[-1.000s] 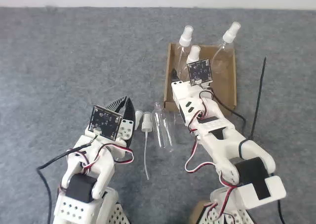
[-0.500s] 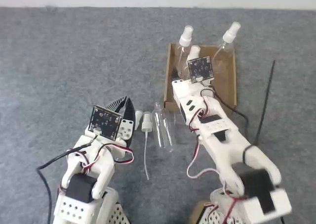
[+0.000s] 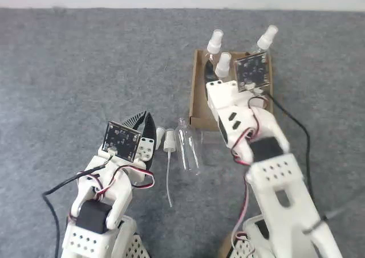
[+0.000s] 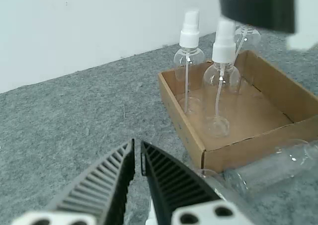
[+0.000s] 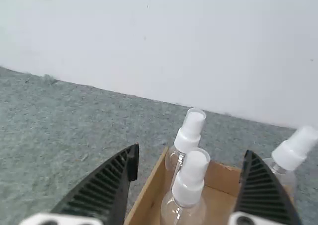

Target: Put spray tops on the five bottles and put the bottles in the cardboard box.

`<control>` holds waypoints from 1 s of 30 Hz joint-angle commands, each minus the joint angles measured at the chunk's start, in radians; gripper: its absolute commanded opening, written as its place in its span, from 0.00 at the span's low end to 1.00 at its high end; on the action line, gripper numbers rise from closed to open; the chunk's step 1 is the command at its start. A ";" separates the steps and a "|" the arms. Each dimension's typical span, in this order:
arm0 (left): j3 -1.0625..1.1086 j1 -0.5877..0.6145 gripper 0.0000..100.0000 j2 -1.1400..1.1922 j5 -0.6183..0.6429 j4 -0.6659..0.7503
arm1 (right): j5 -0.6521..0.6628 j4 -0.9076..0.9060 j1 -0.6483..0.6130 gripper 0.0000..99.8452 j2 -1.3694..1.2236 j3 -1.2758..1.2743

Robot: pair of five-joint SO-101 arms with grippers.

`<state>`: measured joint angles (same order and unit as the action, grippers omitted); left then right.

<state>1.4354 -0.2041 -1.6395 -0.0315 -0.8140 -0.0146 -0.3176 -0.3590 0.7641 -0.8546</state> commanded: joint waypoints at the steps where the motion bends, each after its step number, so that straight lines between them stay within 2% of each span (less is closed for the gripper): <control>1: -0.005 -0.003 0.01 -0.011 0.003 0.028 | -0.005 -0.282 0.007 0.28 0.139 0.127; 10: -0.005 -0.003 0.01 -0.006 0.003 0.031 | -0.008 -0.736 0.007 0.28 0.177 0.160; 13: -0.005 -0.003 0.01 -0.006 0.003 0.031 | -0.021 -0.788 0.007 0.28 0.177 0.107; 15: -0.005 -0.002 0.01 -0.009 0.002 0.031 | -0.114 -0.736 0.007 0.28 0.177 0.031; 19: -0.005 -0.002 0.01 -0.011 0.002 0.031 | -0.319 -0.522 -0.002 0.27 0.176 -0.130; 25: -0.005 -0.002 0.01 -0.006 0.002 0.031 | -0.390 -0.295 -0.202 0.27 0.097 -0.256; 30: -0.005 -0.002 0.01 -0.006 0.002 0.031 | -0.494 -0.124 -0.206 0.27 -0.073 -0.252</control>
<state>1.4354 -0.2041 -1.6395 -0.0315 -0.8140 -0.4580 -0.5493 -0.5524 0.7702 -1.1201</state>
